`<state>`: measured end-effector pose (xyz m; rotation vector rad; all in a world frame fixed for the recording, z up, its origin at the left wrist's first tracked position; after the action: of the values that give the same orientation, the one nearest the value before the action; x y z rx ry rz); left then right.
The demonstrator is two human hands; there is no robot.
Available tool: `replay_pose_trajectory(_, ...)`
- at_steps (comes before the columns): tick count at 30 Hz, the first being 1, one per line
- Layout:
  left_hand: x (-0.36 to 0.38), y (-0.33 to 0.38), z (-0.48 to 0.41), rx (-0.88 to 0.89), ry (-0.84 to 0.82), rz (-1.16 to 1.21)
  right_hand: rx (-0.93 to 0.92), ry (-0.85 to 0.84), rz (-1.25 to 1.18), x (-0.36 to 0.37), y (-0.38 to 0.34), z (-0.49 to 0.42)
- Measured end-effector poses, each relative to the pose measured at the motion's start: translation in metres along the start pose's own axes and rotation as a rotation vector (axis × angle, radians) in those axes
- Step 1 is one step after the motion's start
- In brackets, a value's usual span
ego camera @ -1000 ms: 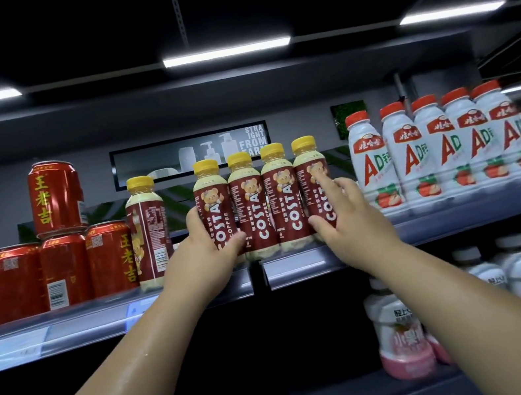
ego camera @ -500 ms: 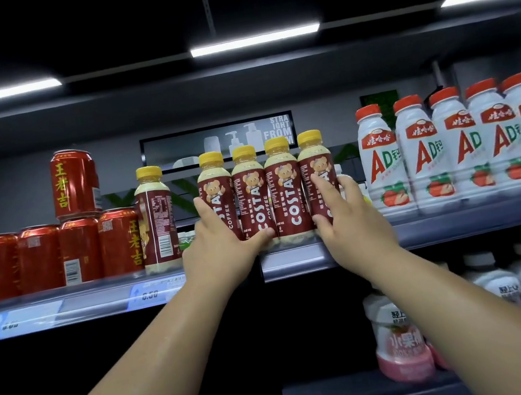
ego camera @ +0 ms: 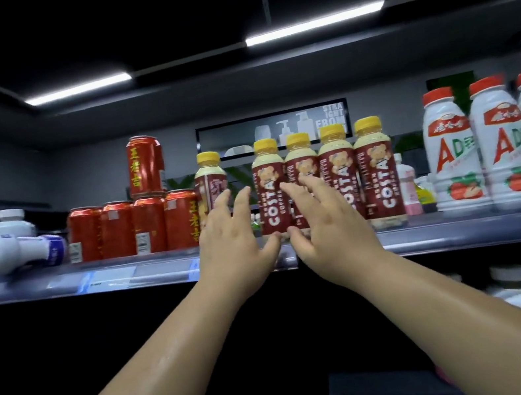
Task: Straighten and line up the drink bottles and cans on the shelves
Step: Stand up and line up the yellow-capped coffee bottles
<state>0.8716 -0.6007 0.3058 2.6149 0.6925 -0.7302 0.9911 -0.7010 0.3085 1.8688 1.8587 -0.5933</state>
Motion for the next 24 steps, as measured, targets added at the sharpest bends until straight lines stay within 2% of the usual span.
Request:
replay_pose_trajectory(5,-0.022,-0.053,0.001,-0.028,0.035,0.065,-0.079,0.049,-0.151,0.03,-0.044,-0.032)
replay_pose_trajectory(8,-0.019,-0.071,-0.001,-0.02,-0.034,0.182,-0.092,0.057,-0.158,0.045,-0.063,-0.048)
replay_pose_trajectory(11,-0.014,-0.078,-0.005,0.0,-0.047,0.192,-0.105,0.063,-0.085,0.053,-0.067,-0.049)
replay_pose_trajectory(17,-0.016,-0.068,-0.013,-0.017,0.091,0.137,-0.047,0.084,0.02,0.049,-0.05,-0.034)
replay_pose_trajectory(21,-0.011,-0.061,-0.014,0.015,0.072,0.27,-0.024,0.169,0.141,0.036,-0.042,-0.026)
replay_pose_trajectory(24,-0.003,-0.057,-0.022,-0.05,-0.024,0.283,0.059,0.147,0.235,0.026,-0.029,-0.021)
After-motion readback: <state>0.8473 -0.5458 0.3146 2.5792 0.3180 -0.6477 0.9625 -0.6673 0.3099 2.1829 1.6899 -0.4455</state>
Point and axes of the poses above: each hand's wrist, its own z-axis away from the middle knuckle, its own x-axis out of the palm, y = z × x, the point moved 6 cm from there along -z, towards the middle knuckle, and after that the axes turned 9 degrees about -y, right-handed, at the moved point
